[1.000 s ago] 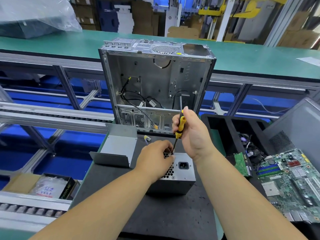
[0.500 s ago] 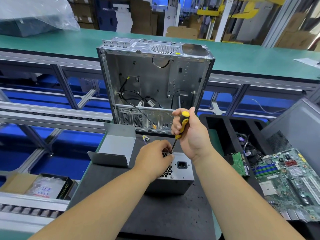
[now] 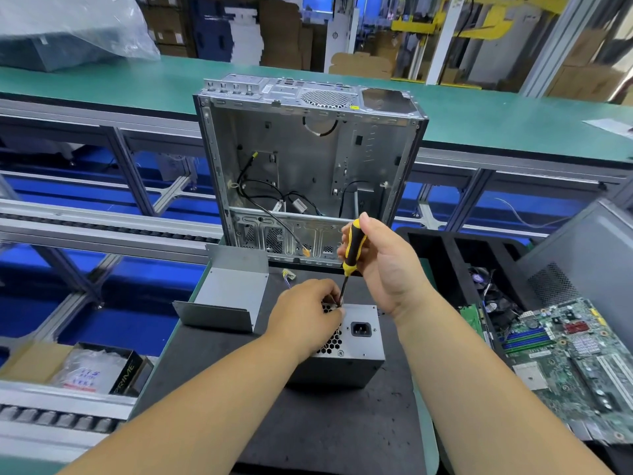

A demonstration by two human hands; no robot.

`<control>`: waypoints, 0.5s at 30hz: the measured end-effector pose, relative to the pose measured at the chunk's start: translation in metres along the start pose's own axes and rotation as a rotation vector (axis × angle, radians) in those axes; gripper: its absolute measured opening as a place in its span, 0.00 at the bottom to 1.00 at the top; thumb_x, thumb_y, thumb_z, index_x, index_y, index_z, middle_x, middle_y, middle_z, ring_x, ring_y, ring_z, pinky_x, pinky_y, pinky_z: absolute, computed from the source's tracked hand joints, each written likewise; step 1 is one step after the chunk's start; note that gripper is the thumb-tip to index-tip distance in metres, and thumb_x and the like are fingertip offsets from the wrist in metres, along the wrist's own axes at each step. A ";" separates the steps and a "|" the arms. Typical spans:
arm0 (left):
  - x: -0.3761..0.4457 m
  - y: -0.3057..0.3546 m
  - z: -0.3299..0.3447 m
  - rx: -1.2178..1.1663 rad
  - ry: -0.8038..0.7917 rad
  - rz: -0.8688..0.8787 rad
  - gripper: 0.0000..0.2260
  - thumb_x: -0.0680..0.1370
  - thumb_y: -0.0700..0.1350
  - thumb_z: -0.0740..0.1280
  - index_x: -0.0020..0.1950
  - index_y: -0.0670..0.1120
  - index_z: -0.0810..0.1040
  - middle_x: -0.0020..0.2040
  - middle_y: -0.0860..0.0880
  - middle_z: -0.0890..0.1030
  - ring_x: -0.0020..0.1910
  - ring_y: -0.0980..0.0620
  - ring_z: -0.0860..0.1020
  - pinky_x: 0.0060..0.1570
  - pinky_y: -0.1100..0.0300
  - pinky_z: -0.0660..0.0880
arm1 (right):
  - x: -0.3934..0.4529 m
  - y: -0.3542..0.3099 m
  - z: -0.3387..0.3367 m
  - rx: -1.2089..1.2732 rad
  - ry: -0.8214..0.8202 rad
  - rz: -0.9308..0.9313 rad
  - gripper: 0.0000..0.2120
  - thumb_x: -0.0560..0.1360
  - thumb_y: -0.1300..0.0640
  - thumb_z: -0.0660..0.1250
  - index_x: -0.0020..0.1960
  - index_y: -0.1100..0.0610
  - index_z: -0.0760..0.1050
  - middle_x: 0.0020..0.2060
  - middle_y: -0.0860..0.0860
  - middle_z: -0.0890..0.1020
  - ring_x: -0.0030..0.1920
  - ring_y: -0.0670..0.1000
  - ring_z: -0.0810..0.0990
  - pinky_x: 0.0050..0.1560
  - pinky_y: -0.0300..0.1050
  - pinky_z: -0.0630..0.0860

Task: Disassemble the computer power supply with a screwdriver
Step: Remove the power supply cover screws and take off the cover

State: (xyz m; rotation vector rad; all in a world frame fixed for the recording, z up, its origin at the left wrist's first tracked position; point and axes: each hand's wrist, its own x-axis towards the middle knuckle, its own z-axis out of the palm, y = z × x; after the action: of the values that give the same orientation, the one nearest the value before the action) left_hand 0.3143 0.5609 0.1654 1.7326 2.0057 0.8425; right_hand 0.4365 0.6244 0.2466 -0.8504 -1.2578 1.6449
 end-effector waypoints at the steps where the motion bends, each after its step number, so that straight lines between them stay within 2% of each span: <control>1: 0.000 0.000 0.000 0.001 -0.001 0.001 0.05 0.74 0.52 0.69 0.45 0.59 0.73 0.46 0.59 0.78 0.45 0.57 0.73 0.42 0.62 0.66 | -0.001 -0.001 0.000 -0.004 0.008 0.011 0.15 0.82 0.49 0.61 0.46 0.59 0.79 0.36 0.51 0.80 0.40 0.51 0.79 0.54 0.53 0.76; 5: 0.000 -0.001 0.000 0.003 0.001 0.001 0.04 0.74 0.52 0.69 0.47 0.58 0.75 0.46 0.59 0.78 0.46 0.56 0.74 0.42 0.62 0.68 | -0.003 -0.004 0.004 0.055 0.004 0.044 0.17 0.84 0.50 0.58 0.49 0.61 0.80 0.35 0.52 0.80 0.39 0.51 0.79 0.52 0.48 0.79; 8: 0.000 -0.001 0.000 0.012 -0.003 0.007 0.04 0.74 0.52 0.68 0.47 0.58 0.75 0.47 0.59 0.78 0.47 0.55 0.75 0.43 0.61 0.70 | -0.001 -0.004 0.008 0.131 -0.002 0.059 0.13 0.84 0.51 0.58 0.52 0.61 0.72 0.34 0.52 0.77 0.36 0.50 0.77 0.49 0.48 0.78; 12: 0.000 -0.001 0.000 0.009 -0.008 0.010 0.04 0.73 0.52 0.68 0.47 0.58 0.76 0.47 0.58 0.79 0.47 0.56 0.75 0.45 0.60 0.72 | 0.002 -0.003 0.011 0.179 -0.010 0.080 0.18 0.85 0.48 0.53 0.45 0.60 0.71 0.30 0.52 0.71 0.33 0.50 0.70 0.43 0.45 0.70; 15: 0.000 -0.001 0.000 0.010 -0.007 0.012 0.04 0.73 0.51 0.68 0.47 0.57 0.76 0.47 0.58 0.79 0.48 0.56 0.76 0.46 0.60 0.73 | 0.003 0.002 0.012 0.199 -0.027 0.071 0.23 0.84 0.42 0.50 0.43 0.58 0.72 0.29 0.51 0.69 0.32 0.49 0.66 0.39 0.42 0.67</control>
State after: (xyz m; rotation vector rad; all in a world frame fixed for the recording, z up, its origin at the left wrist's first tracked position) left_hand 0.3138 0.5613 0.1647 1.7521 2.0003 0.8302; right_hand 0.4242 0.6229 0.2480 -0.7595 -1.0713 1.8097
